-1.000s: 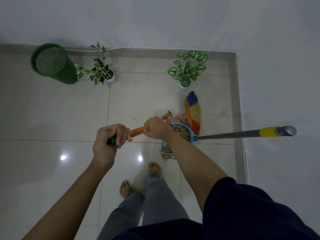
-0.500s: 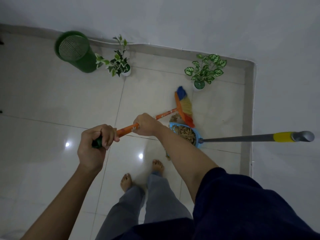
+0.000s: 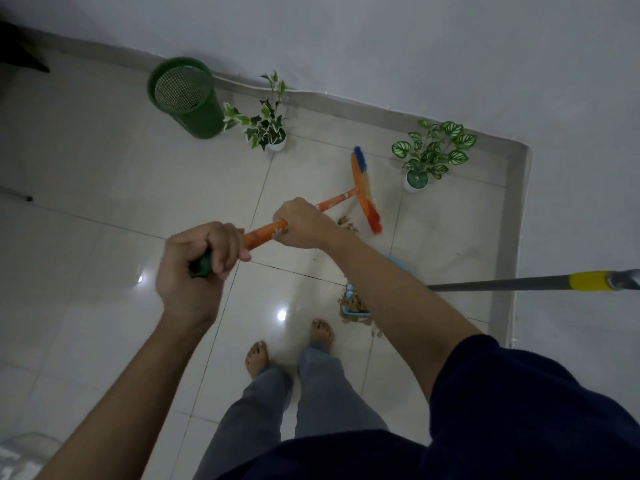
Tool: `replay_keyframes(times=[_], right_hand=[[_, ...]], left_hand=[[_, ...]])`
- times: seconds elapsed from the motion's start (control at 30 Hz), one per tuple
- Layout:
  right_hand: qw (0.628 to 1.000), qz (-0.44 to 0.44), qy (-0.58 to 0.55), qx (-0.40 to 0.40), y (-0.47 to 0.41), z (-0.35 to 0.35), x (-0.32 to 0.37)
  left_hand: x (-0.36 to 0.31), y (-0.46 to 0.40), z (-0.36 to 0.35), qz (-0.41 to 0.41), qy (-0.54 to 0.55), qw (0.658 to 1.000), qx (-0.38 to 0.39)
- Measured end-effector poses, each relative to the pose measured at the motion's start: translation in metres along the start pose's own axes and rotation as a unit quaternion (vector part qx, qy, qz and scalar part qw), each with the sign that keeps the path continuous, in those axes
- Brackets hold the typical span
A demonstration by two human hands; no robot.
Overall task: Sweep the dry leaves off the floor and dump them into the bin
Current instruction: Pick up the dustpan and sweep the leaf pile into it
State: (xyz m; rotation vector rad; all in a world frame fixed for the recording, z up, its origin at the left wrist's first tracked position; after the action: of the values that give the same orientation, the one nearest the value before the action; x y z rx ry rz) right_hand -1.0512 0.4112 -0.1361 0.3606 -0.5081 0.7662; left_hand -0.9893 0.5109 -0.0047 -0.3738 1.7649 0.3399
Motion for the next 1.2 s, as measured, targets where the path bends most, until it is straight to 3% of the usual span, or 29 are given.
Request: replay_keyframes(times=[0.1,0.23,0.37,0.47,0.57,0.67,0.9,1.07,1.2], right_hand=[[0.999,-0.007,0.026,0.042,0.007,-0.019,-0.018],[0.998,-0.007,-0.023,0.056,0.013,-0.057,-0.009],[0.994,-0.014,-0.049,0.092,0.008,-0.083,0.034],[0.993,0.010,-0.069,0.094,-0.003,-0.079,0.065],[0.995,0.057,-0.039,0.076,-0.013,-0.063,0.083],[0.995,0.077,0.016,0.066,-0.023,-0.049,0.086],[0.988,0.029,0.035,0.149,-0.015,-0.098,0.083],[0.980,0.055,-0.010,0.190,0.006,-0.151,0.144],[0.987,0.062,-0.060,0.135,0.003,-0.142,0.201]], left_hand=[[0.029,0.008,-0.006,0.036,-0.030,0.999,-0.010],[0.043,0.020,0.011,0.054,-0.046,0.997,-0.042],[0.022,0.034,0.055,0.037,-0.071,0.994,-0.079],[-0.011,0.040,0.068,-0.001,-0.076,0.996,-0.057],[-0.040,0.042,0.063,-0.049,-0.053,0.997,-0.033],[-0.040,0.039,0.065,-0.060,-0.037,0.996,-0.062],[0.005,0.049,0.094,0.007,-0.062,0.989,-0.136],[-0.009,0.088,0.148,0.013,-0.086,0.984,-0.152],[-0.068,0.099,0.180,-0.047,-0.062,0.991,-0.109]])
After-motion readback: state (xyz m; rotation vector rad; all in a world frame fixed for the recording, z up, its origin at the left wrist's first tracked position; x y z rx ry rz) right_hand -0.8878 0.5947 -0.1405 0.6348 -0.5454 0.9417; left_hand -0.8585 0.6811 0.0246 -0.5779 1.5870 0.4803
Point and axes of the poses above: each hand's wrist, its own y-axis away from the middle knuckle, its own z-axis out of the back of the hand, x = y × z, the point moved 9 cm from there along -y, towards the middle knuckle, and after that the axes turned 12 degrees about -x, right-handed, at the moved point
